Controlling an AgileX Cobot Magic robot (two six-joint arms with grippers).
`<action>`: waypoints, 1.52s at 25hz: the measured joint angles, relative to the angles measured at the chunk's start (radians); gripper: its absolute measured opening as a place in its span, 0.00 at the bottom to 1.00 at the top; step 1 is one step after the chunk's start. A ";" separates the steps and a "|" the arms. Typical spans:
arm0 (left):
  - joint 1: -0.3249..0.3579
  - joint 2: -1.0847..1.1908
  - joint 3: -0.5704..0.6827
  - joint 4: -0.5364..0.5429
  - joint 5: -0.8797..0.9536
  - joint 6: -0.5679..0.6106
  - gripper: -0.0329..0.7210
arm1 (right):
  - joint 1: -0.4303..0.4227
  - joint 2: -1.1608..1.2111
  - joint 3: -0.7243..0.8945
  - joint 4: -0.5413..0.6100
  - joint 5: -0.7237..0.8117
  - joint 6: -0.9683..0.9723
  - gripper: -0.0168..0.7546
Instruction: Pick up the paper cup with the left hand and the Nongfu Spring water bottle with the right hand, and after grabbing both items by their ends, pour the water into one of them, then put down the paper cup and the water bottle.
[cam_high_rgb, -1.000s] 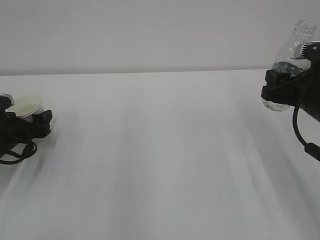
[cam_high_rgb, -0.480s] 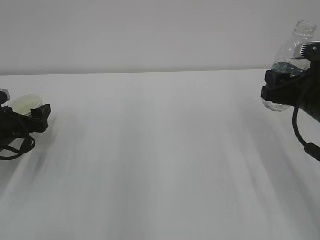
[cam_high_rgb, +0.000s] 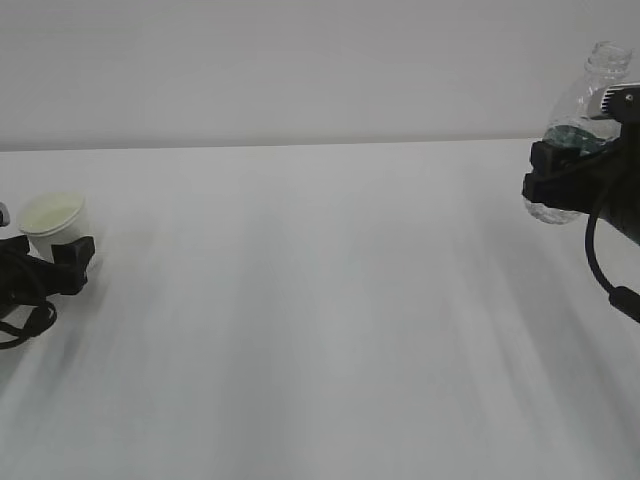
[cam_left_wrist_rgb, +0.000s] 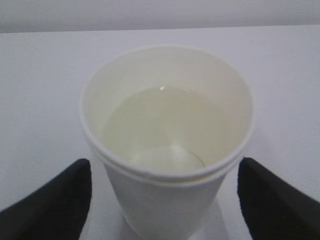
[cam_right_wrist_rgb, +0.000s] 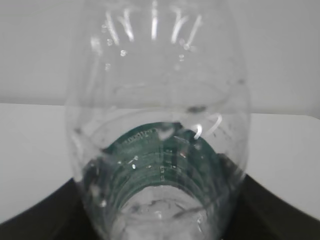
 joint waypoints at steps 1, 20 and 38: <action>0.000 -0.011 0.012 0.002 0.000 0.000 0.93 | 0.000 0.000 0.000 0.000 0.000 0.000 0.62; -0.036 -0.216 0.232 0.150 0.000 0.000 0.89 | 0.000 0.000 0.000 0.000 0.000 0.000 0.62; -0.275 -0.227 0.230 0.120 -0.001 0.000 0.85 | 0.000 0.000 0.000 0.000 0.011 0.000 0.62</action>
